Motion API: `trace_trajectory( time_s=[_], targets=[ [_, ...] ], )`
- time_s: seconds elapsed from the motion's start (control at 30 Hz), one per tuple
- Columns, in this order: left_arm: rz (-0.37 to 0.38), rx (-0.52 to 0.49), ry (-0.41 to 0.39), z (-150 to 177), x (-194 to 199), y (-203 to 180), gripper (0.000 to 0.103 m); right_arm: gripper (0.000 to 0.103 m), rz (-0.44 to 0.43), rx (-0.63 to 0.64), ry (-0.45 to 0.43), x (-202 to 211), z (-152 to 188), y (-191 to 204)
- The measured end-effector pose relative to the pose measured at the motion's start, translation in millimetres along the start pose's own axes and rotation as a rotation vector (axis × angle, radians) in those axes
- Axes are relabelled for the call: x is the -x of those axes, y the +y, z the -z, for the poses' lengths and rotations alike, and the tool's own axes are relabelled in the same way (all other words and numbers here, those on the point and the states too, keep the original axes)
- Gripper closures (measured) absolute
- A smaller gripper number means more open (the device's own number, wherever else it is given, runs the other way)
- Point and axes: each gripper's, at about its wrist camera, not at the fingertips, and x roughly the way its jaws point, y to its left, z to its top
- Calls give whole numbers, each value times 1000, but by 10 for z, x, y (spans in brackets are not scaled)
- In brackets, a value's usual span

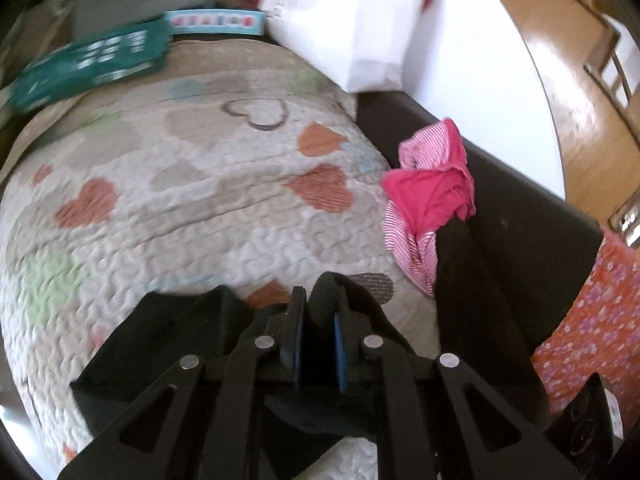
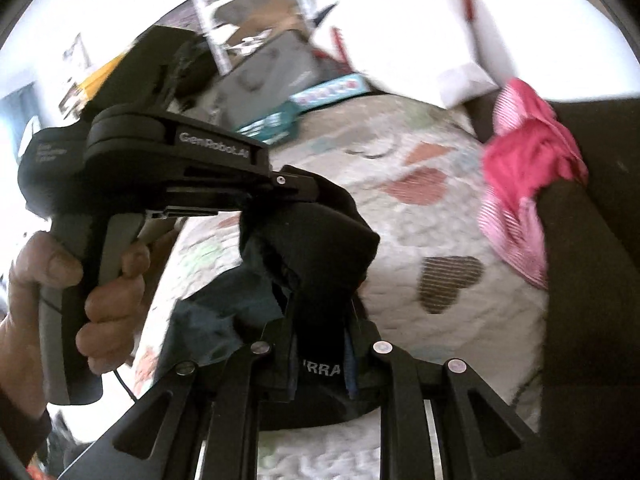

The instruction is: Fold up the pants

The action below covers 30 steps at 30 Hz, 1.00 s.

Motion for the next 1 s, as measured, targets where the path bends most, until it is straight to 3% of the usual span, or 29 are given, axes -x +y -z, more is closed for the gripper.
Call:
trace_trajectory(
  time_s=[0.43,0.8,0.9,1.0],
  targets=[
    [73,295,-134,576,648,1090,91,85,-108,305,54,-147,181,1091],
    [51,446,-134,968,586,1850,88,85,-97,589,133,-672,618,1728],
    [54,492,-142,1040,610,2037,88,80,-92,647,150,-800,764,1816],
    [69,530,-144,1118,648,2175,84,64,-87,700,150,-858,894,1897]
  ],
)
